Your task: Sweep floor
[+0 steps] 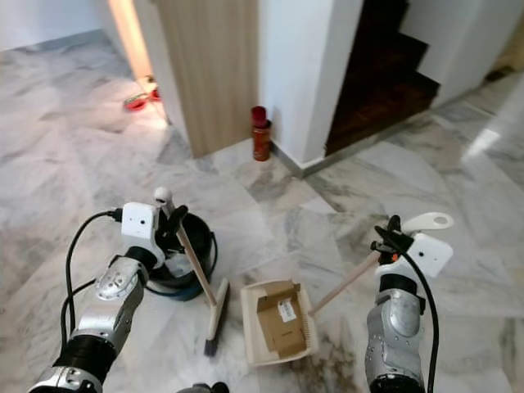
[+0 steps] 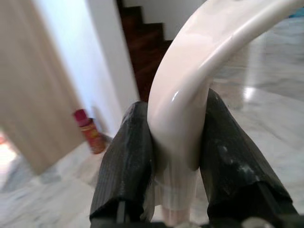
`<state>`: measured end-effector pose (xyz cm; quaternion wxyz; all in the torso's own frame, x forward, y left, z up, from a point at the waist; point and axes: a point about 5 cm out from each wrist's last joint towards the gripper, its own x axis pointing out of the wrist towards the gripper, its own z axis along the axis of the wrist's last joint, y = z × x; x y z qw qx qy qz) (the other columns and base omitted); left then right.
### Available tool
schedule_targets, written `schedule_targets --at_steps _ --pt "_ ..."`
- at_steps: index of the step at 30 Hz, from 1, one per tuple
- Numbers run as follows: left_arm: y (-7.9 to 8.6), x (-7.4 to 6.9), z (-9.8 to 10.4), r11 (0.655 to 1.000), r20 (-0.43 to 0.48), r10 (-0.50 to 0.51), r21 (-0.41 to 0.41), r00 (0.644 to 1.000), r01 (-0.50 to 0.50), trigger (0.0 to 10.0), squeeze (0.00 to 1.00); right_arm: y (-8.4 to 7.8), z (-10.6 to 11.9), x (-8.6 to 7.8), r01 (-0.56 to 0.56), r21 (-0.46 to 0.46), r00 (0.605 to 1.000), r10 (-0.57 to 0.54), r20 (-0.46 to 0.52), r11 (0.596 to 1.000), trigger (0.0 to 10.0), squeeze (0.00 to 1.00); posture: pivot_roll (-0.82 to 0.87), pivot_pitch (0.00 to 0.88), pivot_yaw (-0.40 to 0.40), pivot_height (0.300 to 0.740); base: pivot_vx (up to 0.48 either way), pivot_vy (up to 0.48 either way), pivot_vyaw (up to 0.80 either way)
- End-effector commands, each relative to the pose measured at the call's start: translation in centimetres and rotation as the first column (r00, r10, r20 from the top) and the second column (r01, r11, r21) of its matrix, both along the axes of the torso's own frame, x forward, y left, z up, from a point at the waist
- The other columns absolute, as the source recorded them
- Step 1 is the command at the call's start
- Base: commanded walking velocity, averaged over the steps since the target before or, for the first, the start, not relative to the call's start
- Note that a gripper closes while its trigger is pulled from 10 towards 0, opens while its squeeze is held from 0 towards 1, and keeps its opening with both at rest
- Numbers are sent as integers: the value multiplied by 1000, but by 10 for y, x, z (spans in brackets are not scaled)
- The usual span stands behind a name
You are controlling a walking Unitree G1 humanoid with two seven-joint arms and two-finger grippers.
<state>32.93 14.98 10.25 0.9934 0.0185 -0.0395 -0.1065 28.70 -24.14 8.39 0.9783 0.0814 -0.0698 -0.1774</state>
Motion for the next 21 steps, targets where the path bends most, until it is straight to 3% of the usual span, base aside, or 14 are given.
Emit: schedule_targets --at_steps 1,13,21 --pt "1 1 6 1000 29 1 8 1000 -1 10000 0 -1 6 1 11 11 999 -11 39 1000 10000 0 135 90 13 740 0 0 800" --pt "-2 -1 4 1000 18 -16 3 1000 16 10000 0 -2 6 2 15 10 999 -15 36 1000 10000 0 140 92 13 740 0 0 800" --pt "-2 -2 3 1000 14 -21 4 1000 21 10000 0 -5 6 2 26 16 999 -27 33 1000 10000 0 143 91 11 740 0 0 0"
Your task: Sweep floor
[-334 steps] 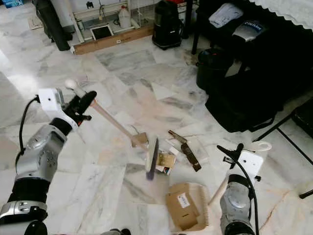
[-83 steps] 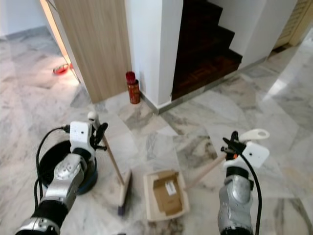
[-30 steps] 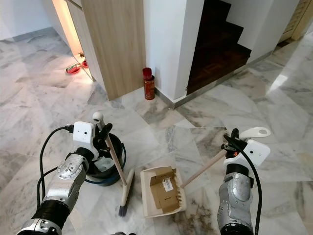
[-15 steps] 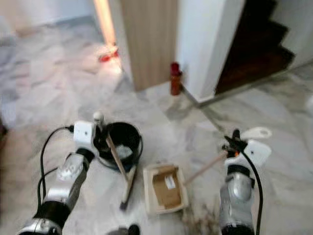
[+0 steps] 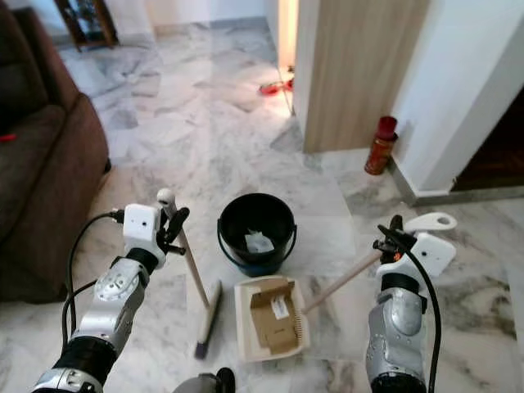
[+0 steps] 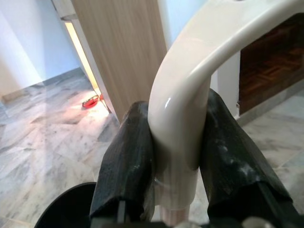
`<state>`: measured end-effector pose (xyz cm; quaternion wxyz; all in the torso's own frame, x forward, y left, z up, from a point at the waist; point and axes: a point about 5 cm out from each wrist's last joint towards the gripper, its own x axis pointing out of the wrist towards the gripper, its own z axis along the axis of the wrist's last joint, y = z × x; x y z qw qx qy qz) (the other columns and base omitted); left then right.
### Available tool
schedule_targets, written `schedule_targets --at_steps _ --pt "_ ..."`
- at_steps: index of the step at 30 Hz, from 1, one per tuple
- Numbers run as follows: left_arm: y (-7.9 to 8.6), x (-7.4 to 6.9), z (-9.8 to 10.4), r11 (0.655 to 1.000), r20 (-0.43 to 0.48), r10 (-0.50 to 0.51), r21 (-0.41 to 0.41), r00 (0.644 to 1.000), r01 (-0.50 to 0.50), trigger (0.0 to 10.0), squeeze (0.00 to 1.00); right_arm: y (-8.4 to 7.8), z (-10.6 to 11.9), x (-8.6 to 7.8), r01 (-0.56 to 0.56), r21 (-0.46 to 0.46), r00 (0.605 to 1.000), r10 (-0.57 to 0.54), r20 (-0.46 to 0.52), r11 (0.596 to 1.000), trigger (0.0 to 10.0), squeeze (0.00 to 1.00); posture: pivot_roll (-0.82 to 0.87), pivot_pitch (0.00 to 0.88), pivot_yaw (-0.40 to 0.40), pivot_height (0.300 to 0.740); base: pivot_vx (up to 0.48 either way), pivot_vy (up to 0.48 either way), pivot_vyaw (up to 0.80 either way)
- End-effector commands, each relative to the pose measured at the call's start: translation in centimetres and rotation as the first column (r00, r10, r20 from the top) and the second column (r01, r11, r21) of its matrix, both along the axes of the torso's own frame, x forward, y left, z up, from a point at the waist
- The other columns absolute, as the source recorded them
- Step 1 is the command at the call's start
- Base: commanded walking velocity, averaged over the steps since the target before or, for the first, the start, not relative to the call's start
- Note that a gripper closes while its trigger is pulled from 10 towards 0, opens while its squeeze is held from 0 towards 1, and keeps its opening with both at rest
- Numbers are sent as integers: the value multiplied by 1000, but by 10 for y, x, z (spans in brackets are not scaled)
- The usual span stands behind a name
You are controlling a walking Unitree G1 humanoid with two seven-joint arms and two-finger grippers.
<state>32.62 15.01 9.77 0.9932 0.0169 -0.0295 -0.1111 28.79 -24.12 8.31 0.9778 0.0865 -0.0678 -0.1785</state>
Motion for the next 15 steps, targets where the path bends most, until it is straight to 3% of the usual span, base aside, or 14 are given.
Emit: schedule_targets --at_steps 1,15 --pt "-2 1 8 1000 34 -11 6 999 11 10000 0 -7 10 1 29 -1 999 -29 45 1000 10000 0 143 90 10 740 0 0 0" --pt "-1 0 5 1000 25 -7 9 1000 7 10000 0 -17 52 6 36 -25 981 -31 193 999 10000 0 136 89 4 740 0 0 0"
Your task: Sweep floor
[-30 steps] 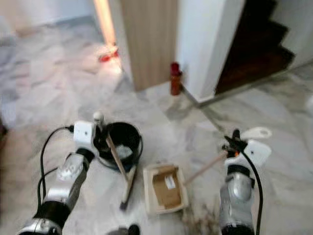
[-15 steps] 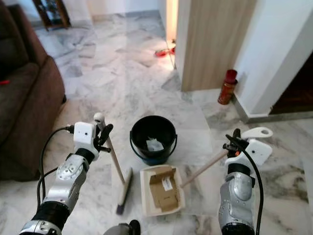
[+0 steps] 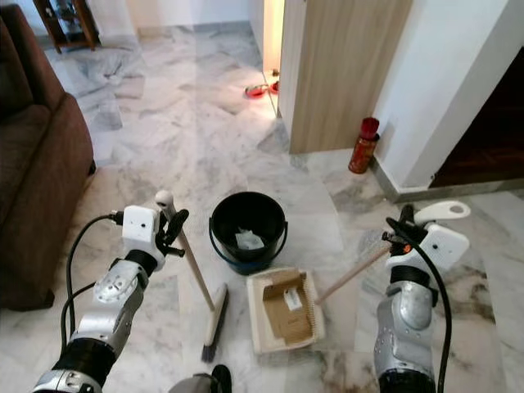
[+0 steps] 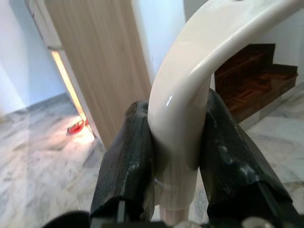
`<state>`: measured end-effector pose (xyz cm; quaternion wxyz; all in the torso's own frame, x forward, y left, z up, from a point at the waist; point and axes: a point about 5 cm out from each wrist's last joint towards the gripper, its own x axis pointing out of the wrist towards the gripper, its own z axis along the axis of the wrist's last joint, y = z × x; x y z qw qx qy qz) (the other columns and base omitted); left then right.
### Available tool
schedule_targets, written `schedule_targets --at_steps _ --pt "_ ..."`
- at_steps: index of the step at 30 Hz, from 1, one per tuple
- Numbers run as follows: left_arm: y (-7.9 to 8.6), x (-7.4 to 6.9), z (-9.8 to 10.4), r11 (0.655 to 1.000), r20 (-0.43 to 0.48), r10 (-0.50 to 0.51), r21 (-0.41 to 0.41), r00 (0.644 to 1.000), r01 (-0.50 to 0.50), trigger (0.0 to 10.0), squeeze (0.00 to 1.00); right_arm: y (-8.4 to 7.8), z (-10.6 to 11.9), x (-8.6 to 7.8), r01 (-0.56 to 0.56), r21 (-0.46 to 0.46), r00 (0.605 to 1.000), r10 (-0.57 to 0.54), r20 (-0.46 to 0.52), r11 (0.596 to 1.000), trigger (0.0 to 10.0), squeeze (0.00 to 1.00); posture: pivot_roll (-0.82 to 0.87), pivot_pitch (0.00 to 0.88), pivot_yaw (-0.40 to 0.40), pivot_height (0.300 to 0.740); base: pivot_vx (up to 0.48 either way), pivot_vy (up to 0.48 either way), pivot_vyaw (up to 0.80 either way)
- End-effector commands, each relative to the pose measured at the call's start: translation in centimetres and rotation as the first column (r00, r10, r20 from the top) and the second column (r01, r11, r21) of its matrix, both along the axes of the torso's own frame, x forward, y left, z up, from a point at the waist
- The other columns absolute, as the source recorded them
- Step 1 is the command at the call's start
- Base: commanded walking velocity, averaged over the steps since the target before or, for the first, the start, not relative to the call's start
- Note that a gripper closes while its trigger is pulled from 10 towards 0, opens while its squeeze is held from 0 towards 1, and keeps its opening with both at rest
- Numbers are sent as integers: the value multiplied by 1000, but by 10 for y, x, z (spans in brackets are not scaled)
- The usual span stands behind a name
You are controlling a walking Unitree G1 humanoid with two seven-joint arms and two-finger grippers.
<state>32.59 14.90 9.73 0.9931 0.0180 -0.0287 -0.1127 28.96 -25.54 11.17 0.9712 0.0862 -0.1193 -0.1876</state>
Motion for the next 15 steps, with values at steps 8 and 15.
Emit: schedule_targets --at_steps 8,15 --pt "-1 0 4 1000 24 -1 3 1000 1 10000 0 -13 56 1 9 20 979 -13 202 1000 10000 0 132 88 0 740 0 0 0" --pt "-1 0 3 1000 19 -4 3 1000 4 10000 0 -20 76 -4 0 -9 972 2 235 1000 10000 0 126 85 0 740 0 0 0"
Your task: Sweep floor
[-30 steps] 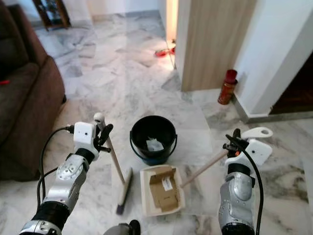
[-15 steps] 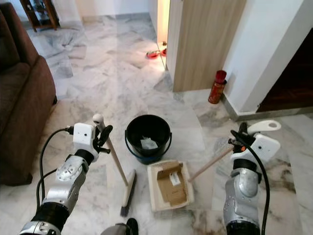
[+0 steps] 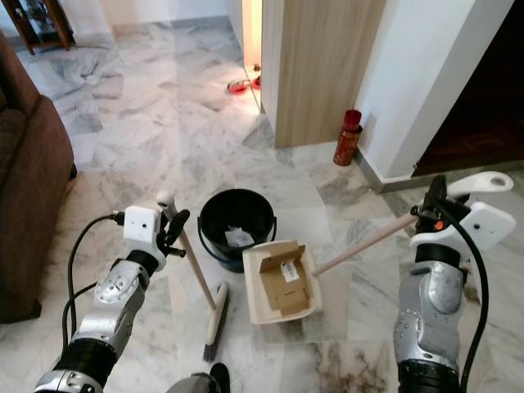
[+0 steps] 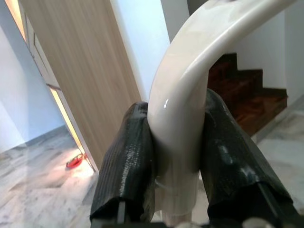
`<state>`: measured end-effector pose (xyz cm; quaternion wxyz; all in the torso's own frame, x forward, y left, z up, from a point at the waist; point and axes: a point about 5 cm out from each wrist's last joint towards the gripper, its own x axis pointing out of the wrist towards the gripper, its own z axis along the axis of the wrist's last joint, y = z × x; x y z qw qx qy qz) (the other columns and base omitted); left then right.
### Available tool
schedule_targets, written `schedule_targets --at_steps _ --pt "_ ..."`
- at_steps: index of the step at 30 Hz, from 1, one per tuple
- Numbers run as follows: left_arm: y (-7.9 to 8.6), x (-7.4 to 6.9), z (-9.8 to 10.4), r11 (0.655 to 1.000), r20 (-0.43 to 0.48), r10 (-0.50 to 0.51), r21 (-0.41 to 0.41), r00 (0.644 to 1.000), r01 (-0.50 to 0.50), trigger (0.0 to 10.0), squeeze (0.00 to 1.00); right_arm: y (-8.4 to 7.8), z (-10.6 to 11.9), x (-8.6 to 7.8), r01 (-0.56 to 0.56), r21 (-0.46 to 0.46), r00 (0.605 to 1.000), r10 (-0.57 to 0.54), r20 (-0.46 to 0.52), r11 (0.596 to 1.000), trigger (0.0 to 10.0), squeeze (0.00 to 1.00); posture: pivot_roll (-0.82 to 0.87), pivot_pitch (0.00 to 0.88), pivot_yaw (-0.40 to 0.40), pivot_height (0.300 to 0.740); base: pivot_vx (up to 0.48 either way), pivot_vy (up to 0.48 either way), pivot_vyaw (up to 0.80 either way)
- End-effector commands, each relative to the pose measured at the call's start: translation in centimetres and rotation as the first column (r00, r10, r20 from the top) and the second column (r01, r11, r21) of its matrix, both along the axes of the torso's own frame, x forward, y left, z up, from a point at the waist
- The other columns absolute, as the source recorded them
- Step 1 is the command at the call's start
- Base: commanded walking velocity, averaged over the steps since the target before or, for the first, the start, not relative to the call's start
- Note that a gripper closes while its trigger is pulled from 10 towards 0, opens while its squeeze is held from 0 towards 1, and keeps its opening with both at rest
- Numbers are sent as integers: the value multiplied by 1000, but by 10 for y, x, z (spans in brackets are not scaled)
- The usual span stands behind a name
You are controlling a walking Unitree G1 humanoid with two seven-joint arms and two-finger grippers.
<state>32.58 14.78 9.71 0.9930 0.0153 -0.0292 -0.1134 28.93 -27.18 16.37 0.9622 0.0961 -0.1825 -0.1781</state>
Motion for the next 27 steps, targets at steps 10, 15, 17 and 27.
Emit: schedule_targets --at_steps 10,15,17,27 --pt "0 0 3 1000 16 -7 8 1000 7 10000 0 -16 17 -16 -74 -53 997 76 29 996 10000 0 127 79 2 740 0 0 0" --pt "0 1 3 1000 14 -9 9 1000 9 10000 0 -18 26 -18 -136 -27 989 137 58 990 10000 0 122 77 5 740 0 0 0" --pt "-1 1 3 1000 13 -10 8 1000 10 10000 0 -19 31 -19 -167 -51 984 170 61 985 10000 0 123 77 4 740 0 0 0" --pt "1 1 3 1000 14 -5 11 1000 5 10000 0 -5 57 -15 -235 16 951 226 211 972 10000 0 128 77 5 740 0 0 0"
